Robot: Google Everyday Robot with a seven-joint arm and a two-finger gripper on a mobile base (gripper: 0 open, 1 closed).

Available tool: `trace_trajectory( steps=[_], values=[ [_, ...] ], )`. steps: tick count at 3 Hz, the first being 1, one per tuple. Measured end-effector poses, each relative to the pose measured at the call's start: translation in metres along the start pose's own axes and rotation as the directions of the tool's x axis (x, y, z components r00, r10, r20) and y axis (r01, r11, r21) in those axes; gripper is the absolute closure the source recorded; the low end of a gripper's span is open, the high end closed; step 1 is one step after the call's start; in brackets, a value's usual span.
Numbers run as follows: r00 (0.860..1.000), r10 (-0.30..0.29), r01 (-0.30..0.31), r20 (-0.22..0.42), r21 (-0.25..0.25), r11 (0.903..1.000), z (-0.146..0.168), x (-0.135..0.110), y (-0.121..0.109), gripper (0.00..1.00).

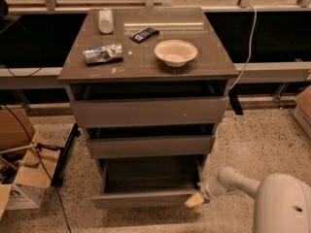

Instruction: Open bottom drawer

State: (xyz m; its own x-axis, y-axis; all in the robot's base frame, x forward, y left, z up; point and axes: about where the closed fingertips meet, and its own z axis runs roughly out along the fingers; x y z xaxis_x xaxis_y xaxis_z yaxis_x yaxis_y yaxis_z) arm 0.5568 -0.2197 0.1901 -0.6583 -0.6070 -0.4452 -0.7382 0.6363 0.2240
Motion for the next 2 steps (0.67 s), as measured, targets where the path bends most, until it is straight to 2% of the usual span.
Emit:
trace_trajectory(
  steps=[2],
  values=[
    [1.000, 0.000, 0.000, 0.000, 0.000, 1.0000, -0.0025, -0.0014, 0.0007, 0.68]
  ],
)
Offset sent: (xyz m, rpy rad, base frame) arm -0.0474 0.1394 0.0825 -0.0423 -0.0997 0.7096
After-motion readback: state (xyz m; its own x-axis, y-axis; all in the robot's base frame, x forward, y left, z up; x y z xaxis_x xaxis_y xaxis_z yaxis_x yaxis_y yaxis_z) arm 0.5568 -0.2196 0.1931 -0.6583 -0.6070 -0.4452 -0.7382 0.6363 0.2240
